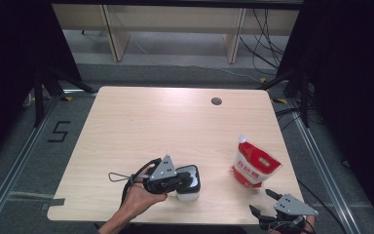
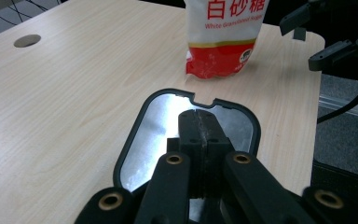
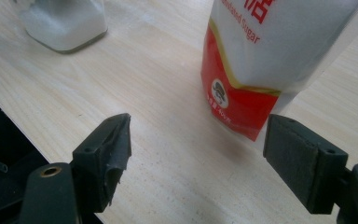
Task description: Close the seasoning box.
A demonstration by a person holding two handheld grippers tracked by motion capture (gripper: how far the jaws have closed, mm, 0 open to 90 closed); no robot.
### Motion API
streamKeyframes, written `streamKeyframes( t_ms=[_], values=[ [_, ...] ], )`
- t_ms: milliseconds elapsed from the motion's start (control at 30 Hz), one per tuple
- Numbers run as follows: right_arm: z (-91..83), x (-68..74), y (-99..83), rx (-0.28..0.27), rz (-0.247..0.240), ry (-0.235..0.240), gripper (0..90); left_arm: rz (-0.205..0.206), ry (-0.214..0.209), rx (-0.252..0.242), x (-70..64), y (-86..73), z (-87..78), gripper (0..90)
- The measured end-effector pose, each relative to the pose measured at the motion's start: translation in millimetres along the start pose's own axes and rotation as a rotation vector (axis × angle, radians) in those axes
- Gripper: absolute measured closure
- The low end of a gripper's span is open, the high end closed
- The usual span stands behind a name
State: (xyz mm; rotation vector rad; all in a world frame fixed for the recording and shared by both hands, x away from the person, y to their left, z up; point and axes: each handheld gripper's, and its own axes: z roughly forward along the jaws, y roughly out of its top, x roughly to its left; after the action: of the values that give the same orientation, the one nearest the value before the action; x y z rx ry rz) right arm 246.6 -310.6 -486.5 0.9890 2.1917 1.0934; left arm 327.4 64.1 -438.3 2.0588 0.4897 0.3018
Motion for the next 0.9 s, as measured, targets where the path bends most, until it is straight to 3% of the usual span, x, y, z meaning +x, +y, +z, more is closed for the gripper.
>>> streamKeyframes(
  t_ms=[167,433,533,600,733,900],
  values=[
    [0.1,0.2,-0.1,0.001,0.000,0.001,24.3,0.000,-0.008,0.023,-2.2,-2.5,8.6,89.3],
    [0.8,1.8,-0.4,0.014,0.023,0.021,24.3,0.001,-0.013,0.017,-2.4,-2.4,11.0,89.2],
    [0.2,0.8,-0.2,0.006,0.005,0.006,24.3,-0.024,-0.009,-0.003,-1.6,-1.6,7.7,88.7],
    [0.8,0.8,-0.3,0.004,0.008,0.010,24.3,-0.032,-0.008,-0.013,0.0,-0.6,3.6,85.4],
    [0.6,0.5,-0.3,0.002,0.006,0.008,24.3,-0.041,-0.045,-0.023,1.6,-2.6,-4.8,69.3],
    [0.2,2.1,-0.6,0.010,0.026,0.009,24.3,-0.067,-0.048,-0.040,-0.7,-10.4,-18.1,51.7]
  ],
)
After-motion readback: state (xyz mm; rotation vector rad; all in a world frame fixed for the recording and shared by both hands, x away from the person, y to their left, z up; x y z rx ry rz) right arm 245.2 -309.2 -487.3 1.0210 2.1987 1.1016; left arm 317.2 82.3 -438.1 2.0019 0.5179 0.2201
